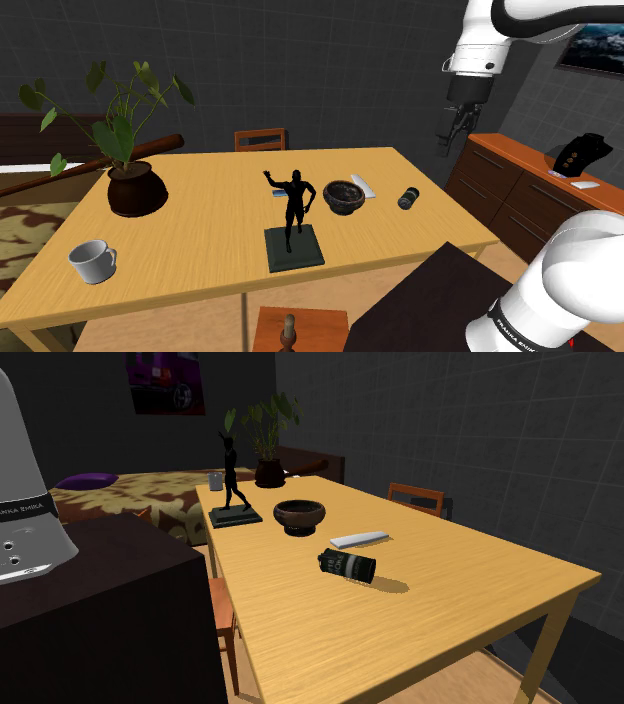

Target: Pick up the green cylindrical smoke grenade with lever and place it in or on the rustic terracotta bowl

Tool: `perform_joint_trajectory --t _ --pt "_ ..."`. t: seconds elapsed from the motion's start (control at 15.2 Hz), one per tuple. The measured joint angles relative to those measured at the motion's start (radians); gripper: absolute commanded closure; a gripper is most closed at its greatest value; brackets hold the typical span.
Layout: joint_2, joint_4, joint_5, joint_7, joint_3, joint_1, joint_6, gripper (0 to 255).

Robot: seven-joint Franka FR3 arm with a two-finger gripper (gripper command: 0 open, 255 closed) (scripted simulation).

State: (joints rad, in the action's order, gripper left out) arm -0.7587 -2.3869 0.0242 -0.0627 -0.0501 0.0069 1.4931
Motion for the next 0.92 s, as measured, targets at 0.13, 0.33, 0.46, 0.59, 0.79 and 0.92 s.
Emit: perform_joint_trajectory --t 0.13,0.33,0.46,0.59,0.79,0.92 --pt "0.014 -0.003 0.000 0.006 0.000 -0.003 0.017 0" --pt "0.080 -0.015 -0.010 0.025 -0.015 -0.026 0.097 0" --pt "0.131 -0.027 -0.013 0.044 -0.023 -0.041 0.162 0" --pt "0.190 -0.023 -0.020 0.057 -0.037 -0.059 0.218 0" --pt "0.285 -0.018 -0.024 0.084 -0.053 -0.080 0.312 0" --pt "0.342 -0.014 -0.024 0.103 -0.063 -0.093 0.366 0"
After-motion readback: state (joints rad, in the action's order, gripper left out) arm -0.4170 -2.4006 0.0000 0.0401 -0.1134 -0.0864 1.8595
